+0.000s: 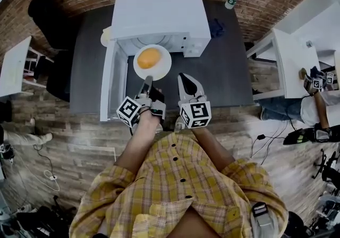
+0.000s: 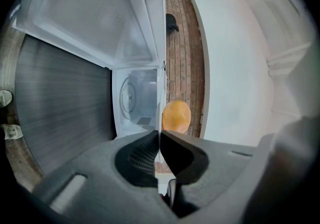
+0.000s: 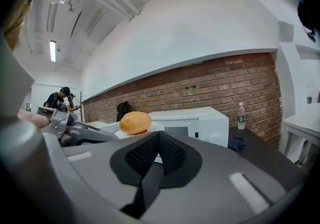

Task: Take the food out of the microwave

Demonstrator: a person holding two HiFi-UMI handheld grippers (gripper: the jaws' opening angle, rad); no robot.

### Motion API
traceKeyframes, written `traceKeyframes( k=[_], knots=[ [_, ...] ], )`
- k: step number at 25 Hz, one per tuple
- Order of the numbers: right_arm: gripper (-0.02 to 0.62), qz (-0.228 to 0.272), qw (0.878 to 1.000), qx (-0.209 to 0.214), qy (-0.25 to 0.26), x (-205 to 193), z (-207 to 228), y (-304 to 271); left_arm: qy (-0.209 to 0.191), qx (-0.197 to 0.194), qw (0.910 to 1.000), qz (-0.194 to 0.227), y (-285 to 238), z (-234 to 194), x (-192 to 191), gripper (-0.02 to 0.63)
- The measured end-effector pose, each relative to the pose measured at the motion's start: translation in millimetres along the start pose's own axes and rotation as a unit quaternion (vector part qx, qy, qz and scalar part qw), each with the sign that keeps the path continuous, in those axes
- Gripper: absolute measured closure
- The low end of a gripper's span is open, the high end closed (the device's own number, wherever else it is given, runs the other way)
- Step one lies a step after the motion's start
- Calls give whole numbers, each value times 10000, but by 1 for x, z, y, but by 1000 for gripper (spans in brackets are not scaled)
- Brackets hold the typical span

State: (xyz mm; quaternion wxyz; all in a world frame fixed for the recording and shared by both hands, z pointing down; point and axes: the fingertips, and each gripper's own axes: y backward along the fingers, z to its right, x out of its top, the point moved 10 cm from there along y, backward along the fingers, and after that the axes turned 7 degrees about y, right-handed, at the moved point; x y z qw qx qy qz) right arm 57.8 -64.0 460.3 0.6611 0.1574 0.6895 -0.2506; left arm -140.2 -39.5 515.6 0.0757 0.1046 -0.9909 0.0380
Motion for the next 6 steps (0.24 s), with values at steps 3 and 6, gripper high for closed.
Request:
traceKeyframes(
  k=[3,6],
  knots=[
    [595,-15,10000,9,-5,-1,1,-1,-7,43,10000,-3,0,-3,0,595],
    [595,13,10000,15,5,0,3,-3,12,-4,10000,-25,-4,-3,0,595]
  ],
)
